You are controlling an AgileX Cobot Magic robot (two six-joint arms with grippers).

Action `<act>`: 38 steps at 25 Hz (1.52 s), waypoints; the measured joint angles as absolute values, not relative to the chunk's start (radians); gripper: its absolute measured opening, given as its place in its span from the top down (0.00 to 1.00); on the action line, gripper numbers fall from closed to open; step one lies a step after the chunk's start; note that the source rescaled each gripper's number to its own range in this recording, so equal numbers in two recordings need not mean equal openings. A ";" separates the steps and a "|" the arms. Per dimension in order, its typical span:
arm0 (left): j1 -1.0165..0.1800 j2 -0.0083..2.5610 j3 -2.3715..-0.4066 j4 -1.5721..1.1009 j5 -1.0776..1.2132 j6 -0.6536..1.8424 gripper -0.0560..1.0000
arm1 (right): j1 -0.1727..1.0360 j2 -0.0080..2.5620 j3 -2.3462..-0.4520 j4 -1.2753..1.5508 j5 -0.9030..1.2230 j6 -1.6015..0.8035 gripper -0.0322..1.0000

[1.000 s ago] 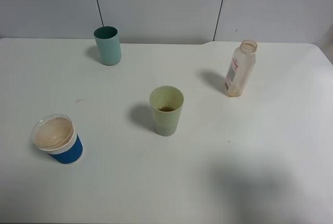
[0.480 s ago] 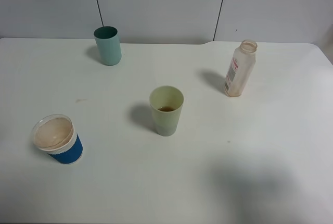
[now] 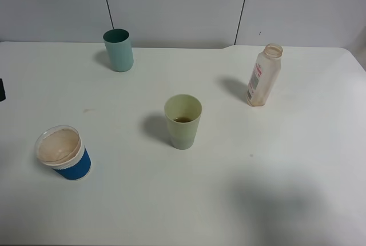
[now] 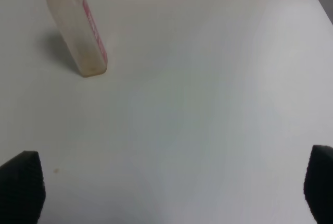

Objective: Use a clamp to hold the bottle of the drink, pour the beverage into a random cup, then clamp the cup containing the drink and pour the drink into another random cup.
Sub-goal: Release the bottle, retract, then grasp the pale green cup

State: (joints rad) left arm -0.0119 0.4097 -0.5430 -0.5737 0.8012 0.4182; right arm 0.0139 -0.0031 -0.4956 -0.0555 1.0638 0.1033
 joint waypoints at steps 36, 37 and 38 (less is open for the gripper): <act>-0.645 0.986 -0.543 -0.251 0.313 0.103 0.12 | 0.014 -0.003 -0.496 -0.055 1.063 0.103 0.00; -0.695 1.017 -0.543 -0.233 0.263 0.052 0.13 | 0.014 -0.003 -0.496 -0.055 1.063 0.103 0.00; -0.713 1.032 -0.543 -0.226 0.243 0.034 0.13 | 0.014 -0.003 -0.496 -0.055 1.063 0.103 0.00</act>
